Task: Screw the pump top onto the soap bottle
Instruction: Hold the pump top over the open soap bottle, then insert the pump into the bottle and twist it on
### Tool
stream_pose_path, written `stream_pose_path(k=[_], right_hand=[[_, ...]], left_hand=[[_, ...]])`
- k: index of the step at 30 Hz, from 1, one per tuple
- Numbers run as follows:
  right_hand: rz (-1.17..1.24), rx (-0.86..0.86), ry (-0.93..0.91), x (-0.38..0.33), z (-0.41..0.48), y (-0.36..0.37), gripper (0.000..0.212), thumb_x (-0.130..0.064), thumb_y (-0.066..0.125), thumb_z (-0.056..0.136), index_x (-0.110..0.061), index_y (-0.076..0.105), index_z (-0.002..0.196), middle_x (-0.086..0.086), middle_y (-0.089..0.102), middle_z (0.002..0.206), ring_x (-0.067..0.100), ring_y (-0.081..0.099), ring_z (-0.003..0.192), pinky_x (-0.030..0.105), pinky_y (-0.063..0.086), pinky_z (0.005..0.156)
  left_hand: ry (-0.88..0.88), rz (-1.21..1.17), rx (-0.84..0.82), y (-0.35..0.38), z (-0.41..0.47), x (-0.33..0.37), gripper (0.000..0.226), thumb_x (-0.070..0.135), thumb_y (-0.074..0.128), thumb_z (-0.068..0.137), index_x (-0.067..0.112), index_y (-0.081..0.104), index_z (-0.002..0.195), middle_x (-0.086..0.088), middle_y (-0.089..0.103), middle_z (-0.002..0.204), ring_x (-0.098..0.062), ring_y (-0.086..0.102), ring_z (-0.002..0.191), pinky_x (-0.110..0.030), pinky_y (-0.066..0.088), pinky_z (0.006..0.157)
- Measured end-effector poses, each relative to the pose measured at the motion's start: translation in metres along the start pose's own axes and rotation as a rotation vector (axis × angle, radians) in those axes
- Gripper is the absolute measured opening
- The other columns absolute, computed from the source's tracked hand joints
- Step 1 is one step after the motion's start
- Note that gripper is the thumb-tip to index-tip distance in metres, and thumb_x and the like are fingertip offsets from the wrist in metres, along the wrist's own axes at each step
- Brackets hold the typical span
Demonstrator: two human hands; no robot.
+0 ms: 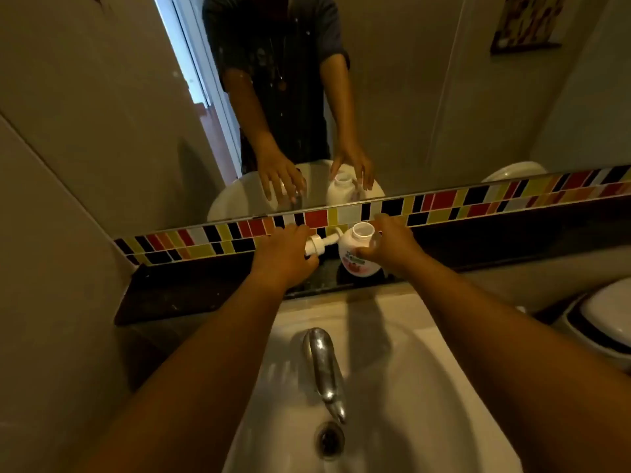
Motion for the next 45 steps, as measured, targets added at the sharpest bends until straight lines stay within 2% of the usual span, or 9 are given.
stream_pose_path(k=[7, 13, 18, 22, 25, 29, 36, 43, 45], right_hand=[[0.244, 0.057, -0.048, 0.013, 0.003, 0.022, 0.063, -0.027, 0.079, 0.07, -0.023, 0.048, 0.125, 0.006, 0.057, 0.129, 0.026, 0.054, 0.119, 0.048, 0.049, 0.097], [0.292, 0.128, -0.057, 0.02, 0.001, 0.032, 0.065, -0.028, 0.079, 0.071, -0.022, 0.047, 0.128, 0.007, 0.056, 0.132, 0.024, 0.055, 0.12, 0.046, 0.05, 0.097], [0.259, 0.12, -0.055, 0.024, 0.001, 0.033, 0.069, -0.035, 0.078, 0.07, -0.025, 0.045, 0.129, 0.005, 0.055, 0.133, 0.024, 0.055, 0.121, 0.052, 0.05, 0.098], [0.264, 0.107, -0.07, 0.022, -0.001, 0.03, 0.065, -0.034, 0.077, 0.072, -0.024, 0.046, 0.129, 0.006, 0.055, 0.134, 0.025, 0.054, 0.122, 0.051, 0.049, 0.098], [0.258, 0.103, -0.08, 0.022, -0.003, 0.03, 0.064, -0.035, 0.076, 0.073, -0.027, 0.045, 0.128, 0.005, 0.053, 0.134, 0.025, 0.054, 0.122, 0.05, 0.05, 0.097], [0.259, 0.099, -0.08, 0.023, -0.004, 0.03, 0.063, -0.036, 0.076, 0.073, -0.029, 0.045, 0.127, 0.004, 0.054, 0.134, 0.024, 0.054, 0.121, 0.043, 0.049, 0.097], [0.235, 0.099, -0.058, 0.025, -0.004, 0.032, 0.066, -0.042, 0.075, 0.071, -0.032, 0.043, 0.128, 0.002, 0.054, 0.133, 0.023, 0.055, 0.121, 0.045, 0.05, 0.096], [0.201, 0.121, -0.049, 0.024, -0.004, 0.032, 0.069, -0.044, 0.075, 0.07, -0.034, 0.041, 0.129, 0.003, 0.053, 0.133, 0.025, 0.055, 0.119, 0.049, 0.05, 0.095], [0.196, 0.125, -0.053, 0.023, -0.004, 0.031, 0.069, -0.045, 0.074, 0.07, -0.033, 0.041, 0.129, 0.003, 0.054, 0.133, 0.024, 0.056, 0.118, 0.048, 0.051, 0.094]], left_hand=[[-0.009, -0.009, -0.022, 0.032, 0.018, -0.002, 0.051, 0.04, 0.066, 0.081, 0.022, 0.05, 0.127, -0.006, 0.059, 0.124, -0.026, 0.055, 0.106, -0.037, 0.043, 0.08], [0.013, 0.039, -0.038, 0.055, 0.03, 0.002, 0.055, 0.042, 0.064, 0.084, 0.026, 0.045, 0.133, -0.004, 0.053, 0.137, -0.028, 0.049, 0.121, -0.043, 0.043, 0.097], [0.028, 0.066, 0.058, 0.05, 0.034, 0.001, 0.036, 0.033, 0.067, 0.084, 0.022, 0.056, 0.116, -0.005, 0.063, 0.12, -0.026, 0.057, 0.105, -0.037, 0.042, 0.084], [0.015, 0.07, 0.058, 0.042, 0.034, -0.003, 0.037, 0.036, 0.067, 0.083, 0.021, 0.056, 0.114, -0.005, 0.066, 0.111, -0.025, 0.059, 0.097, -0.037, 0.043, 0.077], [-0.072, -0.129, 0.05, 0.023, 0.031, -0.008, 0.038, 0.038, 0.066, 0.083, 0.021, 0.053, 0.115, -0.005, 0.064, 0.107, -0.024, 0.059, 0.093, -0.041, 0.05, 0.077], [-0.183, -0.657, 0.077, -0.011, 0.029, -0.007, 0.029, 0.04, 0.066, 0.083, 0.025, 0.051, 0.103, 0.0, 0.063, 0.102, -0.02, 0.063, 0.087, -0.047, 0.057, 0.074], [-0.208, -1.282, 0.141, -0.057, 0.034, 0.031, 0.041, 0.033, 0.069, 0.083, 0.02, 0.049, 0.117, -0.001, 0.061, 0.125, -0.016, 0.062, 0.109, -0.03, 0.053, 0.086], [-0.182, -1.403, 0.057, -0.031, 0.033, 0.062, 0.052, 0.026, 0.068, 0.085, 0.026, 0.046, 0.131, 0.003, 0.059, 0.133, -0.009, 0.058, 0.11, -0.014, 0.048, 0.071], [-0.201, -1.362, 0.024, -0.019, 0.033, 0.064, 0.052, 0.026, 0.069, 0.084, 0.026, 0.048, 0.132, 0.001, 0.059, 0.134, -0.013, 0.058, 0.114, -0.022, 0.05, 0.079]])
Point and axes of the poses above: each hand's wrist, its own z-axis towards the middle knuckle, its own y-axis out of the palm, x = y × z, the point moved 6 cm from there along z, towards the middle knuckle
